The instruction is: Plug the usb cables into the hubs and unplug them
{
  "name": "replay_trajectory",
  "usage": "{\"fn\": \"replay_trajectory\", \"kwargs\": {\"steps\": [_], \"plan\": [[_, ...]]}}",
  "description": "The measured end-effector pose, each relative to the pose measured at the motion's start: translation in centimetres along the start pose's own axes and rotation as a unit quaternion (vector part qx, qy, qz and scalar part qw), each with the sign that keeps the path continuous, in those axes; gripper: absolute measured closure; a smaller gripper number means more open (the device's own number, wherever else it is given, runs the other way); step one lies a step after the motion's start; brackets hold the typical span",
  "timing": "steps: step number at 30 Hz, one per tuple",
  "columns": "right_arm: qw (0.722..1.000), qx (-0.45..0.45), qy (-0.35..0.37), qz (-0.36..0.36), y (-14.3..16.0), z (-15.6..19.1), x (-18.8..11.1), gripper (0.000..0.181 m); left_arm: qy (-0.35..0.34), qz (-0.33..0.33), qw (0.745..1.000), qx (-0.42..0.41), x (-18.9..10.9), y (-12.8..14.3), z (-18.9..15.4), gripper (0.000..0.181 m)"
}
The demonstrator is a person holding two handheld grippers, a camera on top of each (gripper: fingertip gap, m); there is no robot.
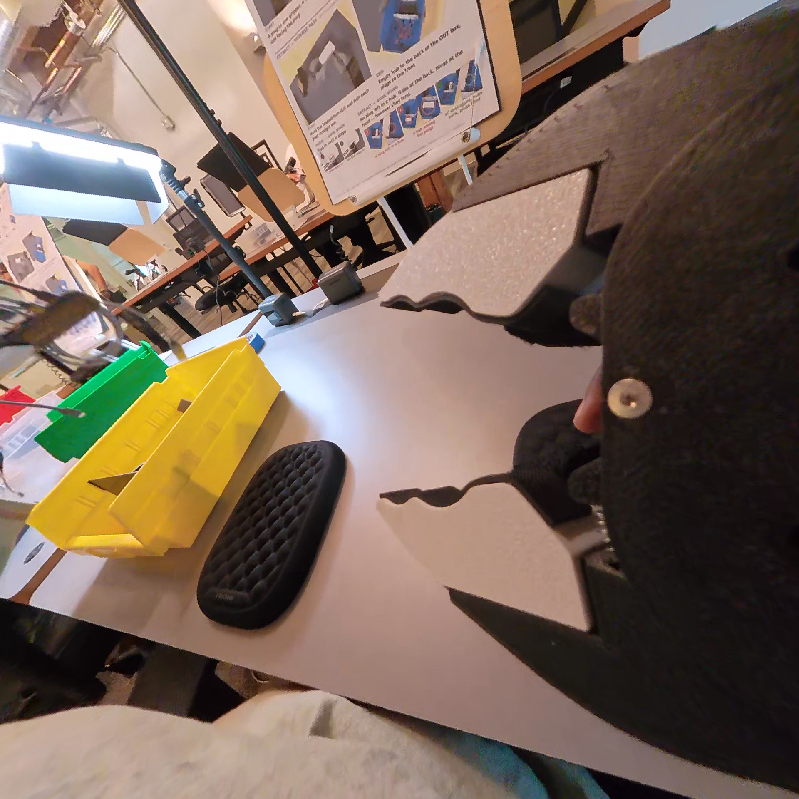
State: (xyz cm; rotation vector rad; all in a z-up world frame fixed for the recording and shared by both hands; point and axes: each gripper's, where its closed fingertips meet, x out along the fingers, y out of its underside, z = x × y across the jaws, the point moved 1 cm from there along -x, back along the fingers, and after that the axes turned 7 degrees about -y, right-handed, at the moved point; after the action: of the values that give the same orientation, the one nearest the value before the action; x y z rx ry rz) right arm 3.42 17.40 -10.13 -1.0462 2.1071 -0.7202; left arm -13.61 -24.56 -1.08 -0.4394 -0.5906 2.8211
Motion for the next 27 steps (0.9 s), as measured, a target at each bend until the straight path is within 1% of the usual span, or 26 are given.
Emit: {"fn": "replay_trajectory", "kwargs": {"steps": [4,7,10,12,14,16,18,20,22,23,24,25,27], "plan": [[1.0,-0.008,0.003,0.023,0.2,0.2,0.0,0.102,-0.084,-0.015,0.996,-0.023,-0.3,-1.8,0.3,0.169],[0.999,-0.014,0.012,0.032,0.1,-0.1,-0.2,0.104,-0.144,-0.033,0.988,-0.036,-0.7,-3.6,0.5,0.169],[1.0,-0.014,0.02,0.018,-0.4,-0.4,0.0,0.106,-0.176,-0.058,0.982,-0.041,-1.4,-6.3,0.0,0.169],[1.0,-0.01,0.024,-0.001,-1.0,-0.5,0.5,0.107,-0.169,-0.085,0.98,-0.057,-2.0,-8.9,-1.3,0.169],[0.999,0.007,0.023,-0.022,-1.6,-0.6,1.3,0.112,-0.124,-0.121,0.982,-0.08,-2.6,-12.1,-3.7,0.169],[0.998,0.02,0.016,-0.051,-2.3,-0.7,2.1,0.115,-0.059,-0.166,0.979,-0.105,-3.2,-15.5,-6.6,0.169],[0.996,0.024,0.012,-0.091,-3.6,-0.9,2.9,0.116,0.014,-0.217,0.97,-0.111,-3.7,-18.5,-9.6,0.169],[0.992,0.02,0.002,-0.126,-4.9,-1.2,3.5,0.116,0.085,-0.251,0.959,-0.101,-4.1,-20.6,-12.6,0.168],[0.989,0.023,0.016,-0.148,-5.9,-2.3,4.0,0.121,0.148,-0.261,0.95,-0.084,-4.2,-21.8,-15.2,0.168],[0.987,0.025,0.021,-0.158,-6.3,-2.8,4.2,0.123,0.172,-0.26,0.948,-0.066,-4.1,-22.0,-16.3,0.168],[0.986,0.023,0.014,-0.164,-6.6,-3.0,4.6,0.129,0.194,-0.255,0.946,-0.05,-4.0,-22.1,-17.3,0.168],[0.986,0.018,-0.008,-0.163,-6.8,-2.7,5.1,0.133,0.215,-0.25,0.943,-0.038,-3.9,-22.1,-18.2,0.168],[0.989,0.004,-0.06,-0.133,-6.3,-1.5,6.7,0.137,0.252,-0.246,0.936,-0.015,-3.8,-22.2,-19.6,0.168]]}}
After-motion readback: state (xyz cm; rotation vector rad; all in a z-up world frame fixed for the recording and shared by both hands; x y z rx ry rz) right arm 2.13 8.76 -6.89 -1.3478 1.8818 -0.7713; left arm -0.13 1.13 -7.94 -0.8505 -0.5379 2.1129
